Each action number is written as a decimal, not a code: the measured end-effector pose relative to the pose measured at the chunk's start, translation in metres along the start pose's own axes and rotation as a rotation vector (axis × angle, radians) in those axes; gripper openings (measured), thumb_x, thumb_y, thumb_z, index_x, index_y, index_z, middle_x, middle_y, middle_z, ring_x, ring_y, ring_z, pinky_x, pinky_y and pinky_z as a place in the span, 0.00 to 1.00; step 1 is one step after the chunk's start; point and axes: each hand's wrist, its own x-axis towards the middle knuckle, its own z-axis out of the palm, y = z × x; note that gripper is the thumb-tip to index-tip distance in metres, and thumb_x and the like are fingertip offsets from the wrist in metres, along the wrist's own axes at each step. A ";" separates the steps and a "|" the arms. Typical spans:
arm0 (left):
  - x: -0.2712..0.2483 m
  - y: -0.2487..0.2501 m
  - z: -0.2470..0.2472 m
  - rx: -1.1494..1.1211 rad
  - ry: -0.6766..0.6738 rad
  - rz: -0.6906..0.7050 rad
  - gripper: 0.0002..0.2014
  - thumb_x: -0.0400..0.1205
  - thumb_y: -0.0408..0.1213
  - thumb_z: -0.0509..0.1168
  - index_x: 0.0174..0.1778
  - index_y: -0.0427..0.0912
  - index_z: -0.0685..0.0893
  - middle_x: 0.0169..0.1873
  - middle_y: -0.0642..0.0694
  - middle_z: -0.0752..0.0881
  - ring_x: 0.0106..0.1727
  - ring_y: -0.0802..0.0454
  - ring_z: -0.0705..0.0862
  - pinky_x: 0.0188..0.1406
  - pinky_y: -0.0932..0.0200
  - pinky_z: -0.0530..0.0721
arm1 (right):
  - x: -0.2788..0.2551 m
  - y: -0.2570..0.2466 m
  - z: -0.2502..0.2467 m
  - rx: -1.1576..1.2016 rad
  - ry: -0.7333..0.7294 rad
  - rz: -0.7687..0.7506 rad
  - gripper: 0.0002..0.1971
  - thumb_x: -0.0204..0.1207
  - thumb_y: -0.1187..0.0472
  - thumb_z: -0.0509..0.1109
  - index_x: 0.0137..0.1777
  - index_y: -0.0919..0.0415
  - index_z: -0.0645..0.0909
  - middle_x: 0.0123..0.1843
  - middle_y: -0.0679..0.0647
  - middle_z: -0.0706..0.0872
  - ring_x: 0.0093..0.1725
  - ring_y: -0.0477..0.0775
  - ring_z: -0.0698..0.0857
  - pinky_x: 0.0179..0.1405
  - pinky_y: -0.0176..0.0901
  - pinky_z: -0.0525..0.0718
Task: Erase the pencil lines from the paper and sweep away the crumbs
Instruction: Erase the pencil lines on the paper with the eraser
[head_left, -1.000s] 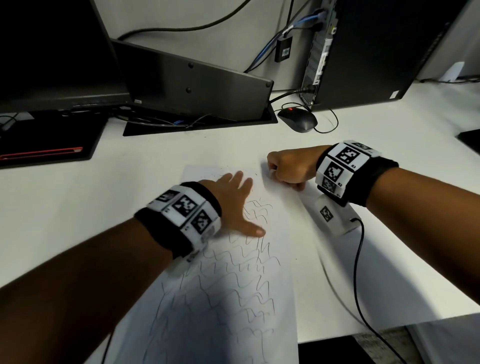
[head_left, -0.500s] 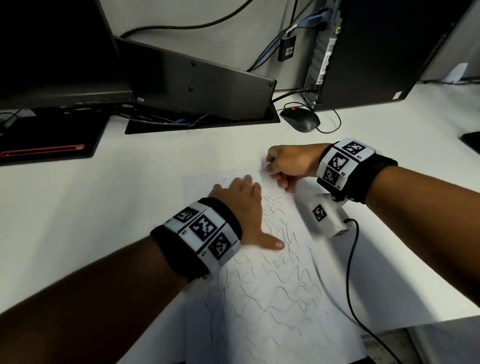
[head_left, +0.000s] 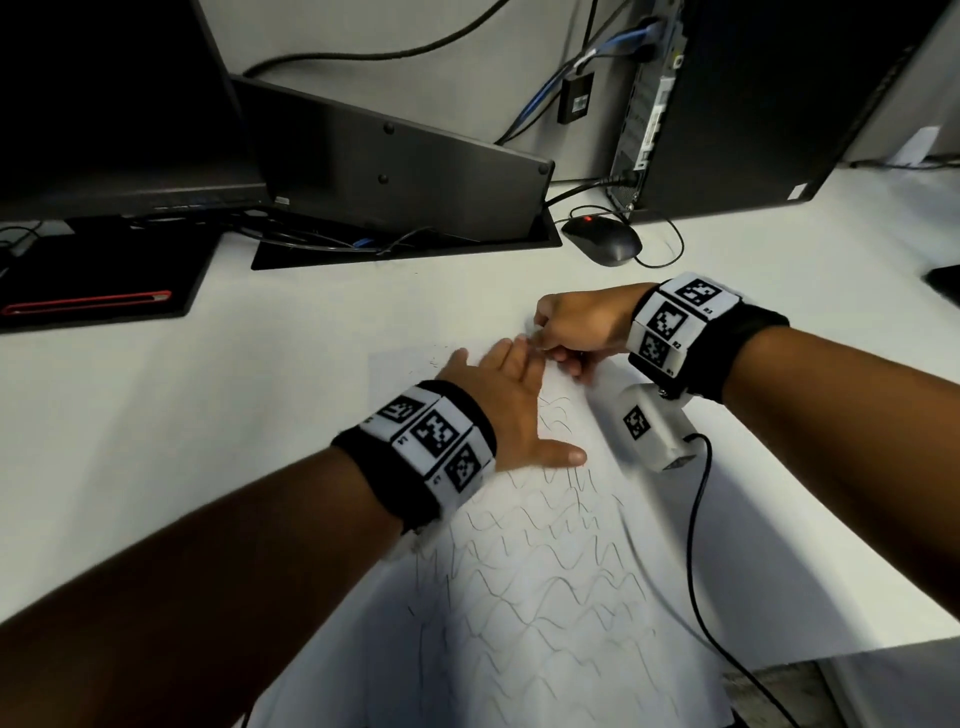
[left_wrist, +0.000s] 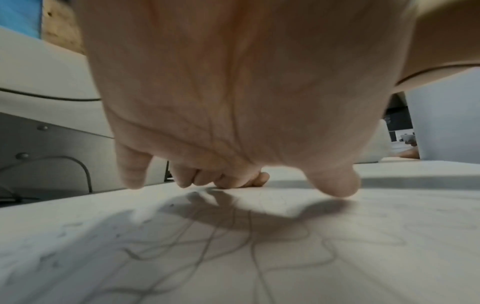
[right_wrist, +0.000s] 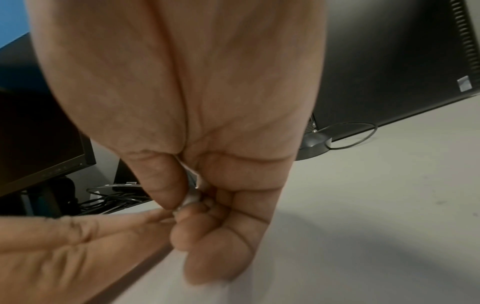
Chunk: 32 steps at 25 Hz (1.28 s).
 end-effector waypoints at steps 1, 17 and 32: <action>0.003 0.001 0.002 -0.008 -0.012 0.025 0.57 0.75 0.79 0.47 0.86 0.41 0.32 0.86 0.44 0.34 0.87 0.48 0.37 0.84 0.34 0.47 | 0.000 0.000 0.000 0.000 -0.002 0.002 0.05 0.85 0.67 0.55 0.48 0.67 0.69 0.31 0.62 0.71 0.27 0.57 0.73 0.26 0.48 0.79; -0.006 -0.023 -0.004 0.102 -0.057 -0.340 0.59 0.73 0.82 0.46 0.87 0.35 0.49 0.86 0.36 0.52 0.85 0.37 0.55 0.81 0.35 0.60 | -0.002 0.000 0.000 0.031 0.014 0.030 0.06 0.85 0.67 0.53 0.48 0.66 0.69 0.33 0.62 0.71 0.28 0.58 0.74 0.27 0.50 0.80; -0.027 -0.046 0.032 -0.015 0.038 -0.181 0.57 0.72 0.82 0.36 0.85 0.43 0.30 0.84 0.44 0.29 0.87 0.46 0.36 0.84 0.33 0.45 | -0.009 -0.008 0.002 0.086 0.033 0.062 0.12 0.85 0.70 0.48 0.41 0.61 0.66 0.30 0.59 0.68 0.27 0.55 0.69 0.28 0.50 0.77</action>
